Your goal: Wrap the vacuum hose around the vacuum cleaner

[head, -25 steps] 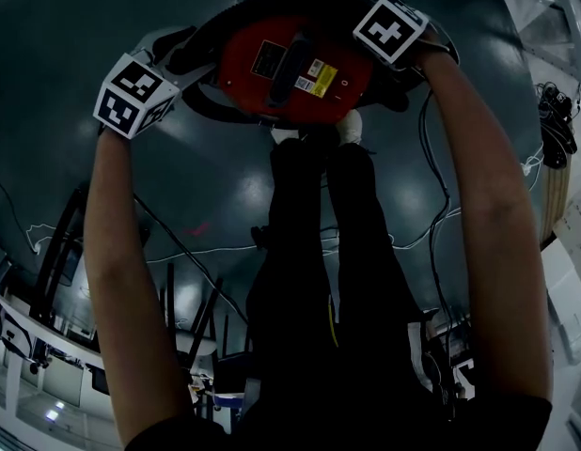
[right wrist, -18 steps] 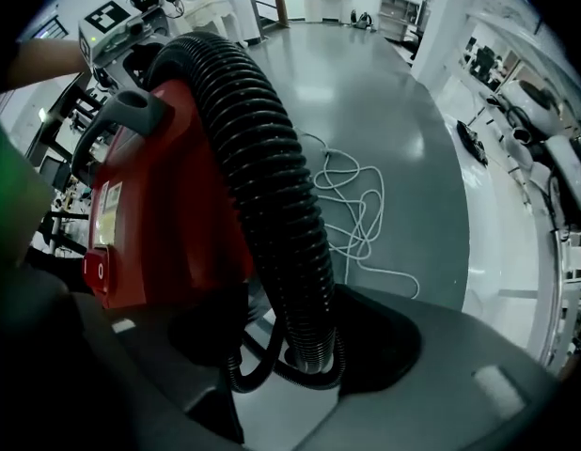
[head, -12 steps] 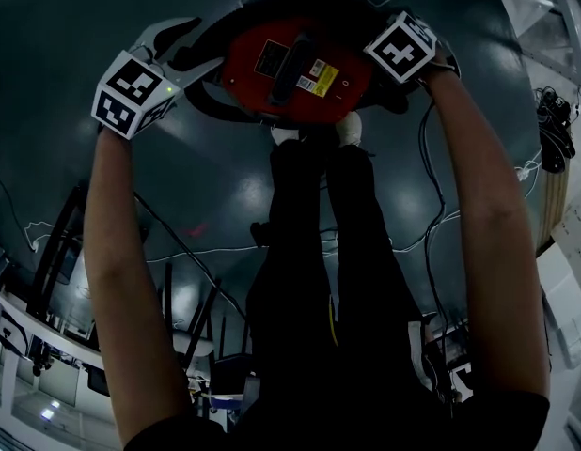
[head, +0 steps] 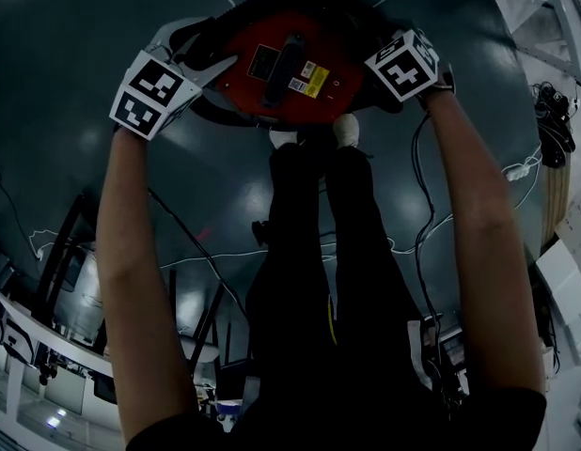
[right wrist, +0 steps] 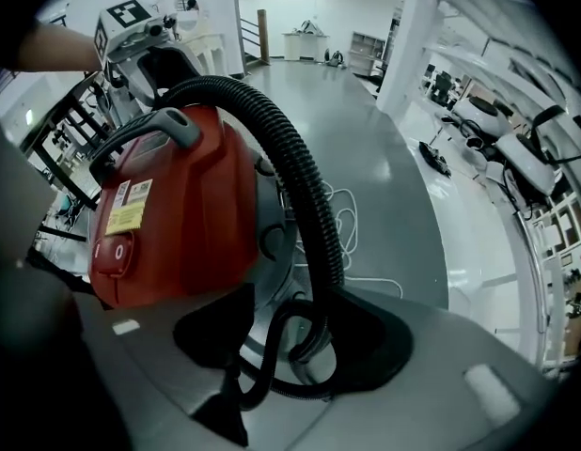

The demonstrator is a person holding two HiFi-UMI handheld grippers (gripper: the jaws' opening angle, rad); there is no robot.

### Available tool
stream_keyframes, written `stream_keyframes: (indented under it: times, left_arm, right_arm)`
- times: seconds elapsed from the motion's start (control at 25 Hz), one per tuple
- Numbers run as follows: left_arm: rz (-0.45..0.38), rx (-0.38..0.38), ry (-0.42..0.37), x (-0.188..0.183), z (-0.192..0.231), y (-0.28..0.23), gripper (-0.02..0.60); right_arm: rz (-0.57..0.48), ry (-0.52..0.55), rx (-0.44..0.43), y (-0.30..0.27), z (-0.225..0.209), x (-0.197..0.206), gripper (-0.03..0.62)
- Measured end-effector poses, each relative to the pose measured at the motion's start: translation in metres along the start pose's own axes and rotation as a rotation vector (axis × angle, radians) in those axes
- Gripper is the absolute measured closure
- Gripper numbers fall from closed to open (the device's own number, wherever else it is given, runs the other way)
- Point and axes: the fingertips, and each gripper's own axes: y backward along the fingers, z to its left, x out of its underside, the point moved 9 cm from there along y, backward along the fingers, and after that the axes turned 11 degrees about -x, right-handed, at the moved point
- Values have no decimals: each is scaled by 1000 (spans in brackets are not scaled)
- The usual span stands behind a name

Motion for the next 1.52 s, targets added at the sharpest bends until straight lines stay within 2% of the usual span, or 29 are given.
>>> stream_keyframes:
  times: [0.12,0.28,0.4,0.56,0.68,0.8,0.92,1.0,1.2,1.4,1.44,1.52]
  left_arm:
    - [19,-16,42,0,3,-1,291]
    - [49,-46,99,4,11,-9,341]
    - [86,-88,75,4,15,-15,407]
    - [134,-93,36,1,15,-20,407]
    - [139,-88,-8,-2,13,-18,407]
    - [81,-35,-70,-10,4,-6,417]
    - [48,28,-206,-20,-12,3,423]
    - [31,64,-258,-23,-18,9,425]
    - [-6,147,-270,-26,-24,29,434]
    - [19,352,-269,-17,-61,29,445]
    - [14,364,-264,-13,-70,28,431]
    - [-14,348,-203,-6,-74,29,434]
  right_arm:
    - [-1,-10,-13,3,6,10,358]
    - [-21,-47,-33,0,14,19,372]
    - [-44,-77,-23,1,18,24,387]
    - [-105,-50,9,7,19,21,393]
    - [-158,-37,15,15,18,12,379]
    - [-199,-15,12,19,15,1,362]
    - [-266,23,14,29,11,-10,341]
    - [-317,41,-6,35,10,-17,328]
    - [-308,108,-81,34,17,-20,315]
    - [-308,150,-120,34,26,-18,330]
    - [-300,159,-125,33,26,-18,330]
    - [-263,192,-141,32,26,-20,339]
